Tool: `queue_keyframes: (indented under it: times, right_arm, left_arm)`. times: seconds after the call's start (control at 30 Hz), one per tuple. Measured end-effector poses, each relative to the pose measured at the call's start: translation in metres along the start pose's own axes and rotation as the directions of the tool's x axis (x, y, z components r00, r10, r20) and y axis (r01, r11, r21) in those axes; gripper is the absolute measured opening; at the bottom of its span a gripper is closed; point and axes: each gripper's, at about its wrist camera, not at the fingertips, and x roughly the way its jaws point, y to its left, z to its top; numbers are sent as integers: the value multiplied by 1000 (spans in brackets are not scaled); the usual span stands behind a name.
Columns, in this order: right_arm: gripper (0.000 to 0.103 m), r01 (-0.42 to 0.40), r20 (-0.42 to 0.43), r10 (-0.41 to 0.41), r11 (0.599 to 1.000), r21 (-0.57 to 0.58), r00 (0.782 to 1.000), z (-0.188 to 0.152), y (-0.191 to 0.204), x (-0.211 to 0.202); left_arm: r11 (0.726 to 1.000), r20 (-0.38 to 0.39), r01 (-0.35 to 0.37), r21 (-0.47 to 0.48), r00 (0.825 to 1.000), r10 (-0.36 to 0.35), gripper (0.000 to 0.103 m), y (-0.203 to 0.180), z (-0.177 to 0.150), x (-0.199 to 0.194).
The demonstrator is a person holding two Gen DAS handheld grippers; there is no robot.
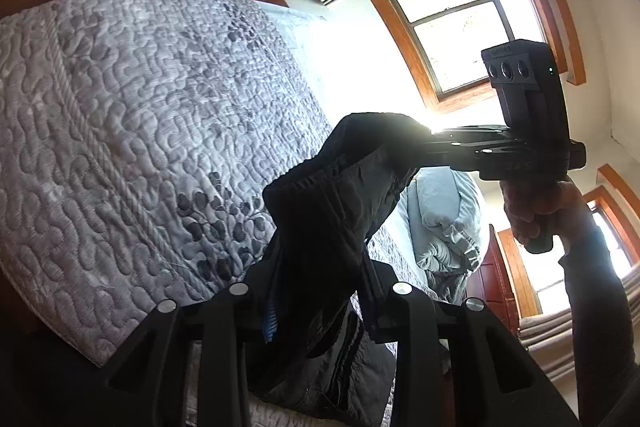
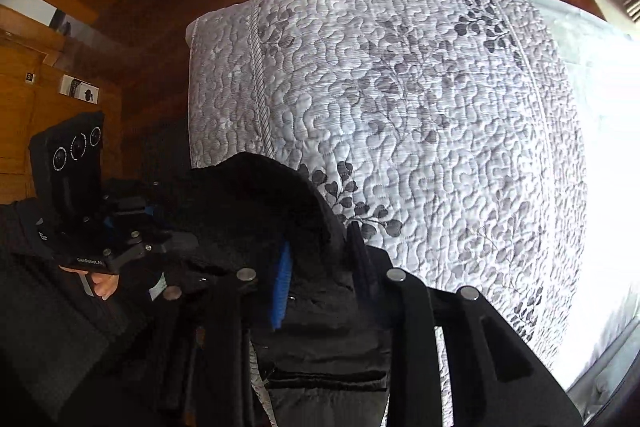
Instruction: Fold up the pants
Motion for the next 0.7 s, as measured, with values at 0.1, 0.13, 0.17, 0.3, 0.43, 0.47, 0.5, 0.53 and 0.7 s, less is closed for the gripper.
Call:
queue_keyframes:
  times: [0.1,0.13,0.17,0.3,0.43,0.47,0.5,0.53,0.7]
  right_arm:
    - [22,34,23,-34,999,12,999,-22,3,-18]
    - [22,43,30,-44,999,16,999,-29,4,-24]
    - [21,53,36,-54,998,20,998,-37,5,-30]
    - [19,85,59,-87,996,36,994,-63,9,-47]
    - [18,107,83,-112,993,56,990,-89,13,-60]
    - [17,112,89,-117,992,62,989,-96,13,-63]
    - [17,117,95,-123,991,66,988,-103,14,-67]
    - [17,121,100,-128,990,72,987,-110,15,-70]
    - [16,132,133,-145,986,99,980,-144,15,-86]
  left_arm:
    - [999,-9,12,45,1000,-12,31,-23,-9,-1]
    - [998,-14,16,60,1000,-15,31,-31,-11,-1]
    - [997,-17,17,75,1000,-16,31,-39,-15,-3]
    - [992,-35,25,127,999,-20,31,-65,-25,-4]
    - [983,-55,32,182,998,-22,31,-90,-38,-4]
    - [980,-60,35,197,998,-23,31,-97,-41,-4]
    - [977,-65,38,211,998,-25,30,-103,-44,-3]
    - [973,-71,42,226,997,-27,30,-110,-47,-3]
    - [958,-94,66,280,995,-41,30,-137,-61,3]
